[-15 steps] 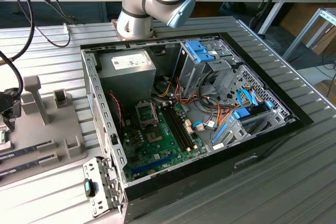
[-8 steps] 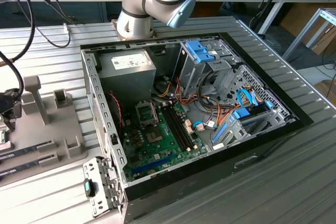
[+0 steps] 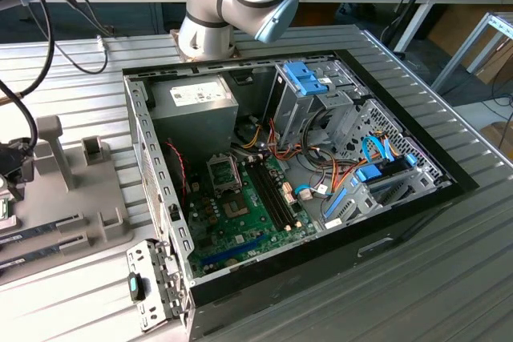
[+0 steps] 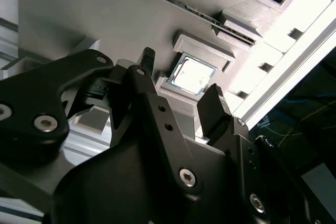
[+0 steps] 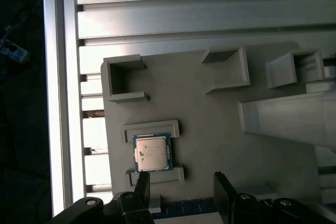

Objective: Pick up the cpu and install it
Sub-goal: 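Pick up the cpu and move it towards the insertion slot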

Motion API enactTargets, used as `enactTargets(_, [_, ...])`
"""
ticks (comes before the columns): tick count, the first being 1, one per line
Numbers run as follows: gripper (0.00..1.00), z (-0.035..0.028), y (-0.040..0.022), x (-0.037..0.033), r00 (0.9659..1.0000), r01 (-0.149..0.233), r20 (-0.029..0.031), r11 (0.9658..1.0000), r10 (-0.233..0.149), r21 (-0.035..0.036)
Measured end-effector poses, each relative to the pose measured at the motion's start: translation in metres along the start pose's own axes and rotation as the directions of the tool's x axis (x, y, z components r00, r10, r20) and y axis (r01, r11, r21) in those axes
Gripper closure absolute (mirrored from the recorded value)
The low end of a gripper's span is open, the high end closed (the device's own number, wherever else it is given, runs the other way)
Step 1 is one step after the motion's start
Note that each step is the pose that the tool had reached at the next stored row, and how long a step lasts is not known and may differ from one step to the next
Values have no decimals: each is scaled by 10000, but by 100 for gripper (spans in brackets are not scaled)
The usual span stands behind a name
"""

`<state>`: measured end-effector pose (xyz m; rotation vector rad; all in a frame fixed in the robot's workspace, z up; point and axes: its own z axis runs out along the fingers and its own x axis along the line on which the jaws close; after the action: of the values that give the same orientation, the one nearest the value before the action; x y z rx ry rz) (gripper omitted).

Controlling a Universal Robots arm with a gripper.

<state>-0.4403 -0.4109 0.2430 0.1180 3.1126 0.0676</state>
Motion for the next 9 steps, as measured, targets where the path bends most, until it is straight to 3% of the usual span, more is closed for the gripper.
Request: enactTargets(9, [40,31,-1,1,10000,0,0,10000,0,0])
